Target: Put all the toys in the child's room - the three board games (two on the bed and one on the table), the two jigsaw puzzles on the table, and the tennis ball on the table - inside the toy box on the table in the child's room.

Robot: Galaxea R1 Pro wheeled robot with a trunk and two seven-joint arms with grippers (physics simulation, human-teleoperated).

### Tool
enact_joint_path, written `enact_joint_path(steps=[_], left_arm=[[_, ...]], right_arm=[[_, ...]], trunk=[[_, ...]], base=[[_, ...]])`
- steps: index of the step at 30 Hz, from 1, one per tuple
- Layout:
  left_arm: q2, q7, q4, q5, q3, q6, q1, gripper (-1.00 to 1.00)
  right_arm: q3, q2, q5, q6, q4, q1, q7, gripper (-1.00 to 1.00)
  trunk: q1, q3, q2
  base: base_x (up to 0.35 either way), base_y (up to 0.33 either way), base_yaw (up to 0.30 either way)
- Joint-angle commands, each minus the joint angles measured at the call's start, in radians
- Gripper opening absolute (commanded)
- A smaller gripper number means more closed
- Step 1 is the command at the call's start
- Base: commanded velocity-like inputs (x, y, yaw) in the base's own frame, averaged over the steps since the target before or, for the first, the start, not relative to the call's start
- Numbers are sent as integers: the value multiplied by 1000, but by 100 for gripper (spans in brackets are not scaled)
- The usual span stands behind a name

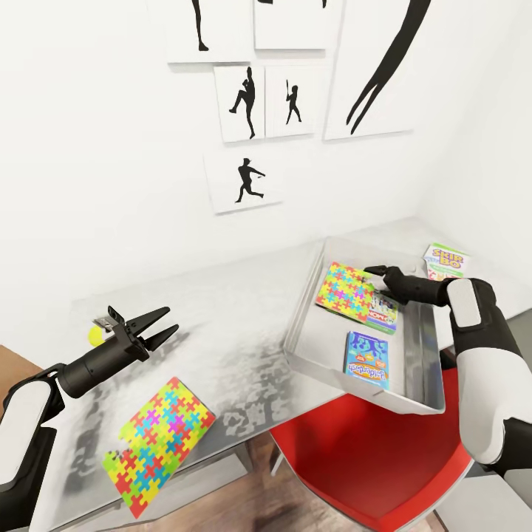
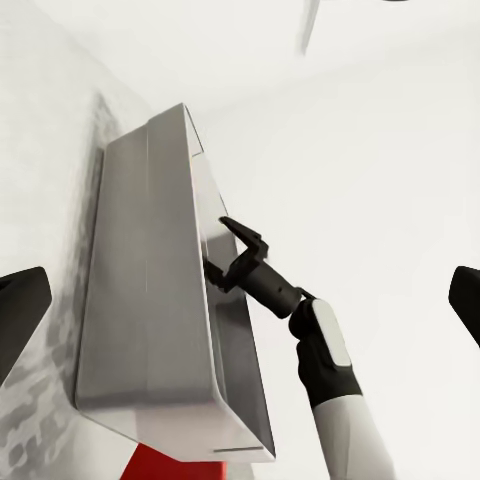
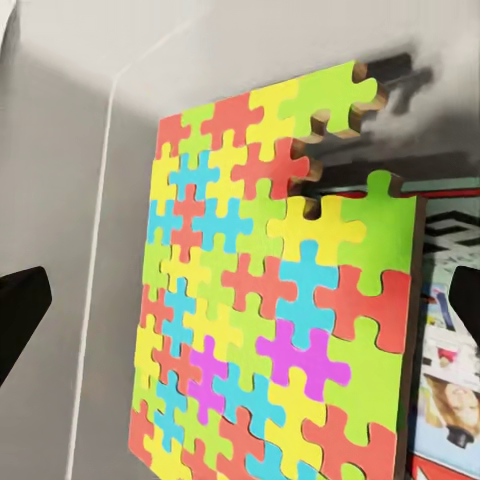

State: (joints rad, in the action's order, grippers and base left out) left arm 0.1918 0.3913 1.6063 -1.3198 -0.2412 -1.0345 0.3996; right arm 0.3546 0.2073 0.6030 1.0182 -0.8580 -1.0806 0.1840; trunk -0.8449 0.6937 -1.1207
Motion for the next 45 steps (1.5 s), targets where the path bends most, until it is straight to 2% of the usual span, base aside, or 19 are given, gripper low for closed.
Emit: enact_joint_path(steps=[1, 6, 16, 26, 36, 45], left_arm=[[0, 7, 0, 7, -1, -4, 1, 100], [0, 7, 0, 7, -1, -4, 1, 100], [-1, 7, -1, 7, -1, -3, 1, 100], [0, 9, -1, 7, 0, -4, 2, 100], [-1, 9, 0, 7, 0, -5, 3, 100], [-2, 10, 0, 7, 0, -4, 2, 100]], right_arm=[[3, 0, -11, 4, 0, -1, 10, 100], [3, 0, -11, 9, -51, 2, 10, 100], [4, 1, -1, 29, -216, 26, 12, 100], [22, 2, 9, 29, -340, 65, 15, 100], [39, 1, 30, 29, -414, 85, 16, 100], [44, 1, 42, 29, -466, 93, 18, 100]], trunk=[[0, 1, -1], [0, 1, -1], [0, 1, -1], [0, 1, -1], [0, 1, -1], [0, 1, -1]], base=[[0, 0, 0], [0, 0, 0], [-18, 0, 0], [-205, 0, 0], [-282, 0, 0], [-128, 0, 0]])
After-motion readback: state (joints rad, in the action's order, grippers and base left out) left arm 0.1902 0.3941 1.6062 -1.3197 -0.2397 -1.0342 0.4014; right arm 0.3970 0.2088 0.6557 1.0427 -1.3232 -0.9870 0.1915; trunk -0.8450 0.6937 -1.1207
